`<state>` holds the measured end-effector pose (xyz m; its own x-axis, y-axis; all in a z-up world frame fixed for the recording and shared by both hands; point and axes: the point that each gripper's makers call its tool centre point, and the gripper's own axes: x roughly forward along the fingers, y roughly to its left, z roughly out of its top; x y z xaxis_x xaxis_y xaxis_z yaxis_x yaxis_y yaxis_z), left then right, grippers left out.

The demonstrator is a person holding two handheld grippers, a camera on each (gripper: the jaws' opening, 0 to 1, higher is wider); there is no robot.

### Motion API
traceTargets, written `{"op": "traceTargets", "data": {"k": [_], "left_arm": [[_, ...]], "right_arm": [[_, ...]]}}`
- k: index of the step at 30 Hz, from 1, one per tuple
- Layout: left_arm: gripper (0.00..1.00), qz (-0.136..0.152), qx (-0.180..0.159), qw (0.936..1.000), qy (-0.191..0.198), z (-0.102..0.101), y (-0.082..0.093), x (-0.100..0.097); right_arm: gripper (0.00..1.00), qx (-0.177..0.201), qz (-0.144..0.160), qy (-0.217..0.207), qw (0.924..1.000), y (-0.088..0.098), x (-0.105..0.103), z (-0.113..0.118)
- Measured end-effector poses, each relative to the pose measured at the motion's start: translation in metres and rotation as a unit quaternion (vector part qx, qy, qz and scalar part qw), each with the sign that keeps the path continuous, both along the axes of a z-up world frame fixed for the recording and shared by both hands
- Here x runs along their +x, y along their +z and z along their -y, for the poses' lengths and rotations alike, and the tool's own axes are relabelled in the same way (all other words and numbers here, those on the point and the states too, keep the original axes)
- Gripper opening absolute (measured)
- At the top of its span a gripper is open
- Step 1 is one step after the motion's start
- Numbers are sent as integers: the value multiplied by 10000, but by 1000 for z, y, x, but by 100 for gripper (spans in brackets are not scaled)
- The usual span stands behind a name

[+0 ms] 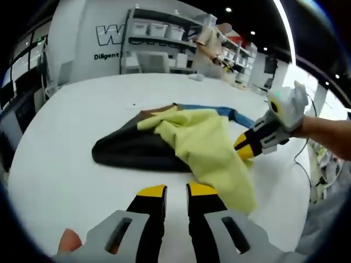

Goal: Fold the garment on the visible template until the final outline fits inside the template.

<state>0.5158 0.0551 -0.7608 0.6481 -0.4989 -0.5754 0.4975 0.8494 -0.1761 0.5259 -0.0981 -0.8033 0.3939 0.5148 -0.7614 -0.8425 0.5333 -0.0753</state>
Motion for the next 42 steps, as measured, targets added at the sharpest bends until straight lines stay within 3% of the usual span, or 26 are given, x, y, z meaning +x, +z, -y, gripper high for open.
{"op": "traceTargets", "data": {"k": [10, 17, 29, 42], "left_arm": [[10, -13, 0, 10000, -8, 2, 1, -3], [10, -33, 9, 10000, 2, 0, 1, -7], [10, -90, 21, 9999, -89, 5, 0, -21], [10, -152, 94, 9995, -271, 14, -3, -42]], "right_arm": [[0, -82, 170, 139, 9997, 3, -5, -2], [0, -5, 230, 157, 9996, 22, -16, -8], [0, 154, 61, 189, 9997, 38, -55, -14], [0, 302, 188, 11, 9994, 64, -94, -5]]}}
